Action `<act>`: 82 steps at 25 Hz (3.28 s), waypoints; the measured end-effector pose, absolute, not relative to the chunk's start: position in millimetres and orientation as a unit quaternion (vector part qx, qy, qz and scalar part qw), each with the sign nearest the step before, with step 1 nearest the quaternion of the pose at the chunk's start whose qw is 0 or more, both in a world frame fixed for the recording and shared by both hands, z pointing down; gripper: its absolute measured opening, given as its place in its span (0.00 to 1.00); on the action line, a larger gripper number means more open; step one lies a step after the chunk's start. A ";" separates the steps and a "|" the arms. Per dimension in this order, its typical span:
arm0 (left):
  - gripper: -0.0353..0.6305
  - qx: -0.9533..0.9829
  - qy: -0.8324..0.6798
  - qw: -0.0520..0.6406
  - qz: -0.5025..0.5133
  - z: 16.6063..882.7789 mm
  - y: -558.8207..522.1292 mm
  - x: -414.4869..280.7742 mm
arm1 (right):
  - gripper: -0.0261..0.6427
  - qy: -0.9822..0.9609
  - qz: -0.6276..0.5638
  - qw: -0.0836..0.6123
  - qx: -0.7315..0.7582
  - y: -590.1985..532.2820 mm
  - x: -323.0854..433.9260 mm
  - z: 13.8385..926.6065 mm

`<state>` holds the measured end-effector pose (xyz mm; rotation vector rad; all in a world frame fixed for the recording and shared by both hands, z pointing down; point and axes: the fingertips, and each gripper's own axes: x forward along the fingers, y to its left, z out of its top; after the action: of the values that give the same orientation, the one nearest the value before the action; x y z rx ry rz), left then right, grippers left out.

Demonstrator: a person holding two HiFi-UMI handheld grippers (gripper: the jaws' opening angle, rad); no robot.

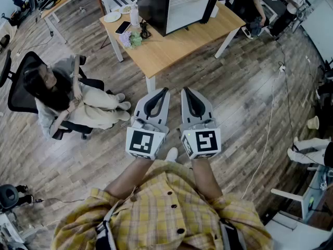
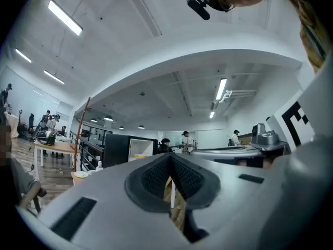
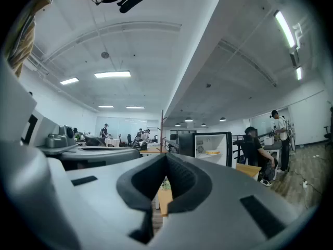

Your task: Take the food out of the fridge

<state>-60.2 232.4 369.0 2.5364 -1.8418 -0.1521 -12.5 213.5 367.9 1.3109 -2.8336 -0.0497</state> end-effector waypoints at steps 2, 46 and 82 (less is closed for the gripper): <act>0.06 0.809 -0.587 0.004 -0.048 369.0 232.9 -55.9 | 0.05 -0.908 -0.012 0.010 0.420 214.3 -9.2 368.8; 0.06 0.825 -0.562 -0.001 -0.056 388.8 67.0 7.7 | 0.05 -0.899 0.009 0.017 0.438 61.1 40.7 397.7; 0.06 0.843 -0.536 0.032 -0.025 418.8 -165.7 -58.8 | 0.05 -0.860 0.010 0.041 0.508 -187.0 -8.8 413.1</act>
<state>-58.8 -165.7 418.8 2.5956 -1.6516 -0.0778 -8.8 -187.0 413.1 1.5566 -2.6330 0.0306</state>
